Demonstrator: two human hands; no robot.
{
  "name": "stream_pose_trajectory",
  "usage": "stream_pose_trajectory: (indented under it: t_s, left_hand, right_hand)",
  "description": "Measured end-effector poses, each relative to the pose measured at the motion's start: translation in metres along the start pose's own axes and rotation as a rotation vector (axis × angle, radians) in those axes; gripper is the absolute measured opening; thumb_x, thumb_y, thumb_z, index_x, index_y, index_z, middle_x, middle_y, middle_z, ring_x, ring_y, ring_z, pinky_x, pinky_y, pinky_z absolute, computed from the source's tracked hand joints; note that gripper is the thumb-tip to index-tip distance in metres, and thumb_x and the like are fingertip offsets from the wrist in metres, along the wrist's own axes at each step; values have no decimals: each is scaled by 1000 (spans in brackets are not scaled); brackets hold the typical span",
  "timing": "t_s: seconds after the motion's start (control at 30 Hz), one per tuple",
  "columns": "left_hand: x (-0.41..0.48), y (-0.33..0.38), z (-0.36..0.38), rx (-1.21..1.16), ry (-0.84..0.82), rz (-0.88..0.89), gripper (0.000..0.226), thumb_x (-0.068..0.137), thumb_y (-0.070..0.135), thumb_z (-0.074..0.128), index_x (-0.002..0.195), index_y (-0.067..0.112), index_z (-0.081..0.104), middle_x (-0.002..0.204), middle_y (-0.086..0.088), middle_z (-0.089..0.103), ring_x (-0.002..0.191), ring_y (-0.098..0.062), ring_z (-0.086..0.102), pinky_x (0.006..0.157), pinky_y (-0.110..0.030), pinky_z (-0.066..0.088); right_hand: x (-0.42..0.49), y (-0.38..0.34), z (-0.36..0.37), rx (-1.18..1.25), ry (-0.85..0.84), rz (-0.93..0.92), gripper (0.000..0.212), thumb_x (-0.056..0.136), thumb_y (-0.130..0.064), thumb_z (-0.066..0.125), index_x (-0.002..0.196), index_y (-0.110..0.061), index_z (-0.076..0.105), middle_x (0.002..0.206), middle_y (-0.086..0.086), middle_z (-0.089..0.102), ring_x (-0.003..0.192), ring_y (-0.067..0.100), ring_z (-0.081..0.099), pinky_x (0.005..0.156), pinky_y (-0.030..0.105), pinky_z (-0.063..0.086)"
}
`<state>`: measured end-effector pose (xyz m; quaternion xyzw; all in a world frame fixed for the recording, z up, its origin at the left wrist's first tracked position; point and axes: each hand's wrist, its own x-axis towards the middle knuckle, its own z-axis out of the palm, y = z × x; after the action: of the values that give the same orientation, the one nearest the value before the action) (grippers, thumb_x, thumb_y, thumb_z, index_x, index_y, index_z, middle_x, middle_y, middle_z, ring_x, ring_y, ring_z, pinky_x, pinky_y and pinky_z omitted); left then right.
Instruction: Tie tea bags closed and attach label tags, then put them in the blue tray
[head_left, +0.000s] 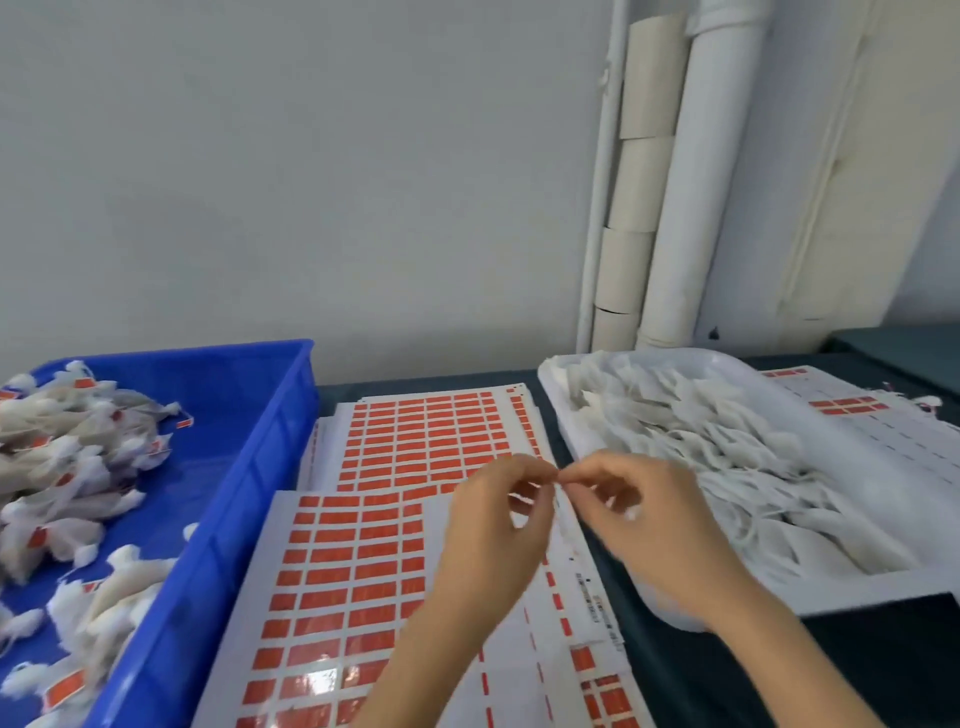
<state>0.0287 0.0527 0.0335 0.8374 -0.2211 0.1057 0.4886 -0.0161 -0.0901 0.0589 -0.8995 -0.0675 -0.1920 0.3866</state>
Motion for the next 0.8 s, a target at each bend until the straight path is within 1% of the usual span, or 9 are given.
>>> stream_pose_trajectory:
  t_s: [0.1, 0.23, 0.3, 0.37, 0.43, 0.53, 0.63, 0.73, 0.8]
  left_hand:
    - [15, 9, 39, 14, -155, 80, 17, 92, 21, 62, 102, 32, 69, 95, 21, 63, 87, 6, 58, 71, -6, 49]
    - [36, 21, 72, 164, -315, 183, 24, 91, 18, 61, 114, 20, 67, 111, 6, 67, 96, -7, 59, 87, -23, 50]
    - [47, 25, 86, 319, -396, 208, 27, 90, 18, 61, 116, 18, 66, 114, 0, 66, 104, -18, 59, 93, -31, 47]
    - [55, 28, 97, 535, -469, 237, 27, 89, 22, 62, 116, 18, 65, 113, -2, 66, 106, -22, 57, 96, -32, 39]
    - [59, 31, 107, 717, -510, 246, 26, 89, 24, 60, 114, 18, 65, 109, -2, 65, 106, -24, 56, 95, -32, 33]
    - [63, 32, 120, 833, -525, 256, 22, 92, 26, 56, 111, 17, 64, 108, -5, 63, 103, -24, 56, 90, -31, 33]
    - [66, 32, 125, 822, -505, 248, 17, 92, 25, 57, 102, 13, 64, 105, -8, 64, 99, -25, 59, 80, -29, 32]
    - [67, 30, 126, 769, -484, 244, 13, 90, 16, 57, 99, 13, 66, 102, -8, 65, 95, -26, 60, 75, -28, 32]
    - [67, 28, 122, 701, -445, 240, 16, 90, 13, 57, 100, 14, 69, 100, -6, 67, 88, -24, 59, 73, -27, 33]
  right_hand:
    - [-2, 33, -41, -177, -34, 142, 19, 85, -19, 70, 86, -39, 71, 75, -22, 69, 72, -4, 62, 65, 15, 50]
    - [-1, 72, -64, -391, -153, 316, 15, 82, -27, 73, 93, -37, 69, 87, -19, 68, 73, -1, 61, 77, 27, 54]
    - [0, 83, -63, -492, -204, 348, 19, 80, -36, 73, 99, -37, 68, 94, -19, 67, 77, -3, 58, 75, 24, 50]
    - [2, 89, -59, -635, -255, 353, 23, 80, -43, 70, 102, -37, 67, 93, -19, 64, 79, 2, 55, 65, 19, 43]
    - [3, 93, -51, -757, -262, 337, 23, 81, -47, 63, 102, -39, 66, 83, -19, 56, 77, 6, 51, 55, 17, 31]
    - [4, 96, -39, -821, -211, 341, 14, 80, -44, 57, 89, -35, 64, 78, -14, 54, 72, 11, 51, 52, 22, 29]
    - [7, 100, -32, -882, -181, 356, 21, 82, -38, 53, 65, -27, 56, 65, -8, 46, 59, 13, 45, 47, 24, 26]
    - [8, 104, -32, -883, -127, 342, 23, 85, -31, 53, 62, -28, 51, 62, -8, 43, 61, 15, 45, 48, 25, 25]
    - [7, 106, -36, -834, -79, 327, 20, 86, -32, 55, 66, -30, 59, 63, -9, 52, 64, 14, 51, 49, 24, 28]
